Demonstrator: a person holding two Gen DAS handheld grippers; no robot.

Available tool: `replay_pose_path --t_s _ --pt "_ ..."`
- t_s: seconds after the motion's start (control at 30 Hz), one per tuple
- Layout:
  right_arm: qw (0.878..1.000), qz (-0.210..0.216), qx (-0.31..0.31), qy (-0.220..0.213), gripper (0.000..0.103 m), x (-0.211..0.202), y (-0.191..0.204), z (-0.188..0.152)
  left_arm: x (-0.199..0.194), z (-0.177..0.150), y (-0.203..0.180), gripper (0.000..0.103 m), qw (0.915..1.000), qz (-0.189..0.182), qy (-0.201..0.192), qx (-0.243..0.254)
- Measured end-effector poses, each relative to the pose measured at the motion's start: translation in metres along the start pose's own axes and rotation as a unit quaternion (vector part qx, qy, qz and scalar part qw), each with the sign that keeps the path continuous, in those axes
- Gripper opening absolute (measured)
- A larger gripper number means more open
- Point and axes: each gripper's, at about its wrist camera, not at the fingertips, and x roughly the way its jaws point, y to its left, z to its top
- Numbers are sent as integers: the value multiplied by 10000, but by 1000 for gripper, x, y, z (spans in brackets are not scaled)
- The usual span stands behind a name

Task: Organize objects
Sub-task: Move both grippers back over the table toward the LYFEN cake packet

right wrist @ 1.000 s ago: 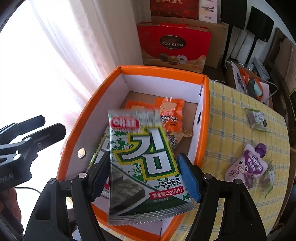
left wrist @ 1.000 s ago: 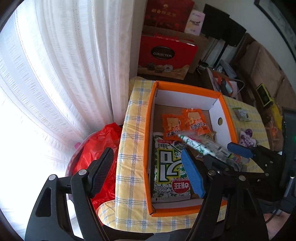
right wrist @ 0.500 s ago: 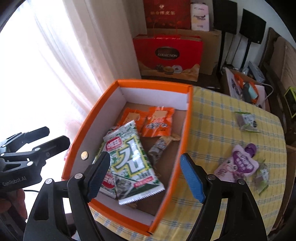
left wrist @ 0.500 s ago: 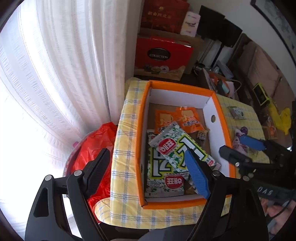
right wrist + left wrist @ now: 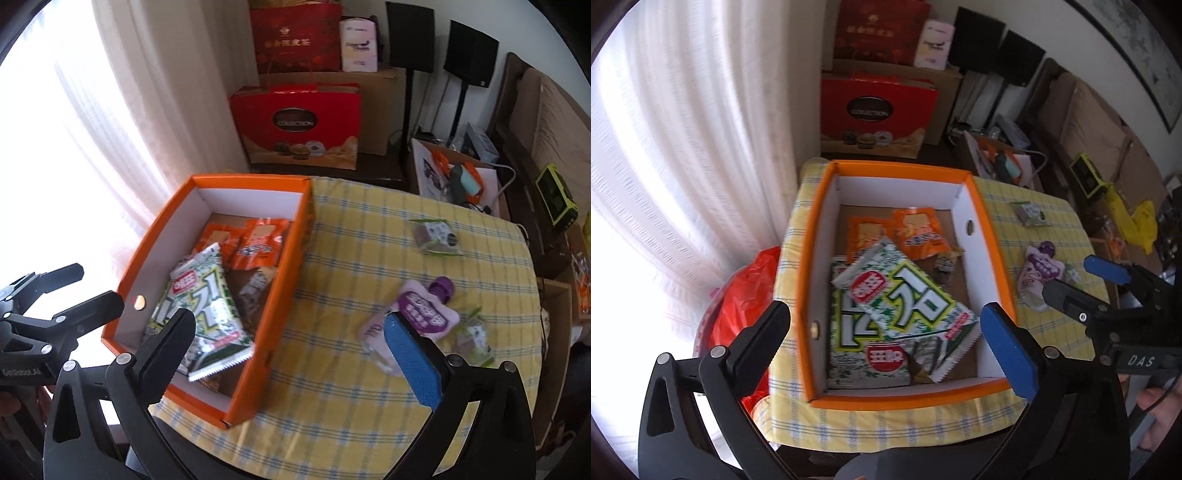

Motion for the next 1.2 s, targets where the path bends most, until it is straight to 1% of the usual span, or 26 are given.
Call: replay_pose_path --t_s 0.23,0.4,0.53,0.63,0.73,0.87,1.0,1.2 --pt "9996 -260 74 -41 103 -21 -39 0 0 7 -33 103 9995 -286 -32 158" --pt "9988 -444 185 -46 103 -33 -73 -2 8 11 -62 103 9987 -358 -42 365" --pt "9978 -500 433 -12 103 -37 -106 -7 23 12 -92 102 9966 -550 143 589" --pt "9966 -576 592 37 103 -38 -127 -12 37 13 -113 98 9950 -676 318 670" --pt "9955 -621 702 107 103 -35 -147 -18 47 15 -126 96 9927 -864 475 693" --pt "9941 -650 852 166 103 -28 -167 -24 58 27 -139 96 9920 -929 575 631" --pt "9930 -649 950 262 102 -14 -183 -31 70 43 -150 96 9916 -926 651 626" --pt "9926 -532 1005 433 100 11 -198 -38 99 71 -175 94 9906 -857 823 679"
